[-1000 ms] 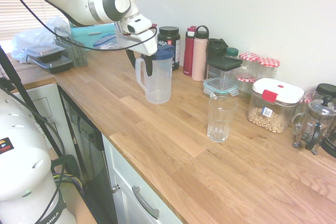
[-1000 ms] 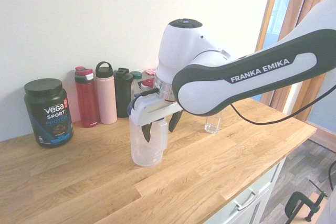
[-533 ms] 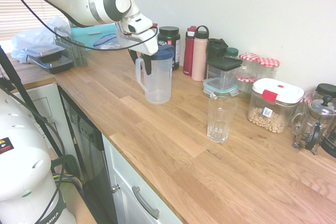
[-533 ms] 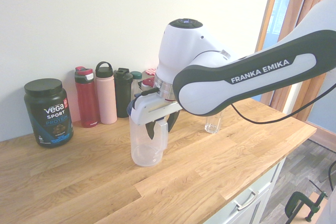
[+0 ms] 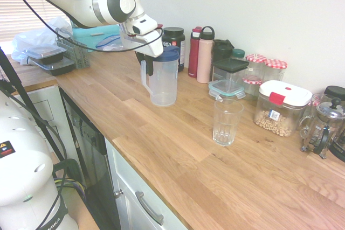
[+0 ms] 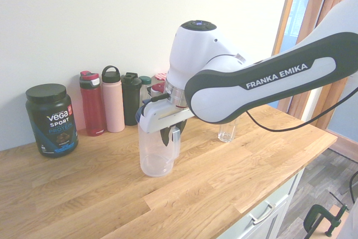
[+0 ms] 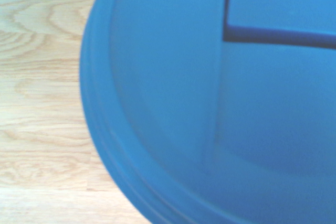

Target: Pour me some water

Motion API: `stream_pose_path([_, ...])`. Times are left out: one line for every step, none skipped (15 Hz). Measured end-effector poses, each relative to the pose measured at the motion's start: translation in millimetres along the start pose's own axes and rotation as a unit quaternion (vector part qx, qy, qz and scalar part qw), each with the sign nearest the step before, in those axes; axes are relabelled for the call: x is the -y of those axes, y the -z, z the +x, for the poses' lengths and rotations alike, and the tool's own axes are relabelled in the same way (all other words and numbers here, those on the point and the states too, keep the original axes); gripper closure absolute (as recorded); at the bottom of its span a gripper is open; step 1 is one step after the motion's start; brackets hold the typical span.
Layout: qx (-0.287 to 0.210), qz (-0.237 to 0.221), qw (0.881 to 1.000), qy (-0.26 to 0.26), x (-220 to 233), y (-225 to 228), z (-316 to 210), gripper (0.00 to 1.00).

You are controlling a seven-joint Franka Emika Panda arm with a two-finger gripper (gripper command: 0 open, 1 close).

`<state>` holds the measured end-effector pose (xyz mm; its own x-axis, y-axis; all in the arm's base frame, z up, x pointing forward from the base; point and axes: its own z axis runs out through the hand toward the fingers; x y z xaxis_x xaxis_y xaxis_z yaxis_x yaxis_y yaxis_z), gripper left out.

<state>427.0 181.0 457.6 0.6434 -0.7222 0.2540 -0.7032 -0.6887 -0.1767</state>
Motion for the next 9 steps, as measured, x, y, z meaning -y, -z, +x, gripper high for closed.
stream_pose_path([0.0,0.0,1.0,-0.002,-1,-1,3,1.0])
stream_pose_path([0.0,0.0,1.0,-0.004,-3,0,5,1.0])
stream_pose_path([0.0,0.001,1.0,-0.005,-4,1,8,1.0])
stream_pose_path([-0.001,0.001,1.0,-0.004,-7,3,10,1.0])
stream_pose_path([-0.004,0.004,1.0,-0.002,-10,9,12,1.0])
stream_pose_path([-0.007,0.006,1.0,0.003,-15,19,11,1.0])
stream_pose_path([-0.012,0.008,1.0,0.008,-24,32,9,1.0])
stream_pose_path([-0.016,0.006,1.0,0.015,-36,47,7,1.0])
stream_pose_path([-0.015,0.0,1.0,0.024,-51,61,5,1.0])
